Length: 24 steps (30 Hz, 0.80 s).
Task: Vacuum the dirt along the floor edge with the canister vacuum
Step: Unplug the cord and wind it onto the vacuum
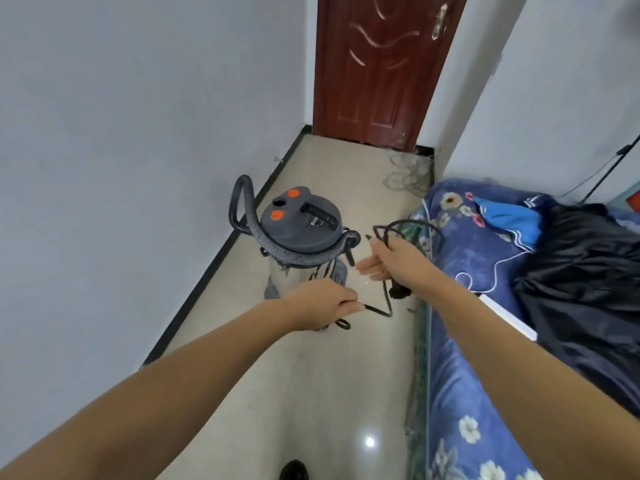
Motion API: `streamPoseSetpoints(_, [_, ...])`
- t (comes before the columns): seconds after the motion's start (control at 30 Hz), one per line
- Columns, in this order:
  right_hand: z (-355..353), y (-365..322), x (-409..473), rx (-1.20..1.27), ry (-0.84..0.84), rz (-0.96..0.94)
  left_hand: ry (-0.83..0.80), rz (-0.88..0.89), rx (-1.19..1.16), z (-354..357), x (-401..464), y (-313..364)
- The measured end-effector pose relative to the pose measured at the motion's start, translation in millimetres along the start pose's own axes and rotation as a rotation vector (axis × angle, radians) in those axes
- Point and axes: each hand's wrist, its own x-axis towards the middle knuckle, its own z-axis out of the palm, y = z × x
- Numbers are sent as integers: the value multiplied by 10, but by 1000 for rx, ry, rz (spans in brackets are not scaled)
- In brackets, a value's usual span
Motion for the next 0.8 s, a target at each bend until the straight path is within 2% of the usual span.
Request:
streamPoseSetpoints(0.07, [136, 20, 2, -166, -122, -80, 155, -11, -36, -150, 239, -60])
streamPoseSetpoints(0.17, [63, 24, 73, 99, -284, 5, 316, -102, -222, -254, 454, -268])
streamPoseSetpoints(0.3, [-506, 50, 397, 133, -592, 145, 342, -218, -534, -200, 629, -543])
streamPoseSetpoints(0.4, [-1097, 117, 841, 215, -694, 197, 400, -323, -719, -139, 892, -709])
streamPoseSetpoints(0.5, [-1642, 262, 1429, 489, -676, 176, 422, -441, -745, -116, 1308, -828])
streamPoseSetpoints(0.53, [-1845, 308, 1664, 650, -726, 179, 408, -494, -749, -73, 1413, -916])
streamPoseSetpoints(0.6, [-2280, 385, 2113, 996, -970, 178, 313, -649, -747, 72, 1533, -1121])
streamPoseSetpoints(0.63, [-2524, 393, 2330, 1093, -1022, 188, 260, -723, -737, 171, 1574, -1214])
streamPoseSetpoints(0.7, [-2711, 329, 2612, 1081, -932, 224, 240, -812, -735, 322, 1722, -1251])
streamPoseSetpoints(0.77, [-2732, 107, 2762, 770, -761, 207, 355, -755, -848, 317, 2039, -1107])
streamPoseSetpoints(0.8, [-2678, -7, 2798, 627, -681, 170, 376, -668, -900, 240, 2254, -983])
